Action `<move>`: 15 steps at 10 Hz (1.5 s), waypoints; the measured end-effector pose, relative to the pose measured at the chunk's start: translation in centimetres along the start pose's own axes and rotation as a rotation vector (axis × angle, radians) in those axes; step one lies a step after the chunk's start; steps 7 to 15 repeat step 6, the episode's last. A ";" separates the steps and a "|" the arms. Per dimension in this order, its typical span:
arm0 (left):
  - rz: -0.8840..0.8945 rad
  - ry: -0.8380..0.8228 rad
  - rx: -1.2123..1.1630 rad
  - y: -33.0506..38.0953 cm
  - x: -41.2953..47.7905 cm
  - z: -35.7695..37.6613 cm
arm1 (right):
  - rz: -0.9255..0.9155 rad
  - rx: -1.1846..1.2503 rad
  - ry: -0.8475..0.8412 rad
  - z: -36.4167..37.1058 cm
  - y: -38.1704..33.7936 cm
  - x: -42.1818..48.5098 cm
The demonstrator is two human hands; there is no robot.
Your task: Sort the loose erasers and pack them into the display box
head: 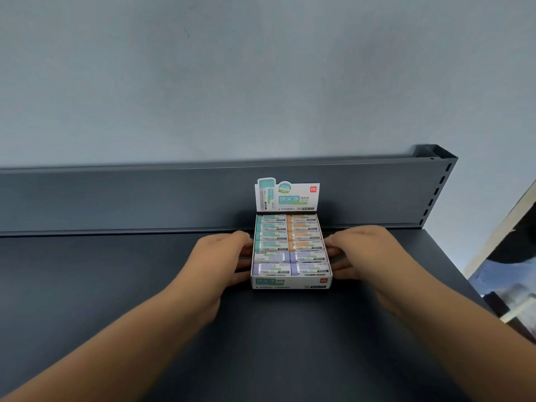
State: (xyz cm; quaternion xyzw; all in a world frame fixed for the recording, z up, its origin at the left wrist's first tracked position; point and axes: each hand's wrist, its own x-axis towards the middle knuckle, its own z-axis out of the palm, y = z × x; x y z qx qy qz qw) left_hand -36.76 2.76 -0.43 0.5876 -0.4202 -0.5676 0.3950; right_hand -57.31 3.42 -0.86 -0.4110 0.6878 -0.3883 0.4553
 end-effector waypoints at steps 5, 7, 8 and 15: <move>-0.028 0.031 -0.121 -0.4 -1.2 0.5 | 0.011 -0.005 -0.040 -1.0 0.1 -2.2; -0.051 0.151 -0.240 -0.7 -1.6 -0.1 | -0.017 -0.025 0.035 -0.8 0.0 -3.6; -0.051 0.151 -0.240 -0.7 -1.6 -0.1 | -0.017 -0.025 0.035 -0.8 0.0 -3.6; -0.051 0.151 -0.240 -0.7 -1.6 -0.1 | -0.017 -0.025 0.035 -0.8 0.0 -3.6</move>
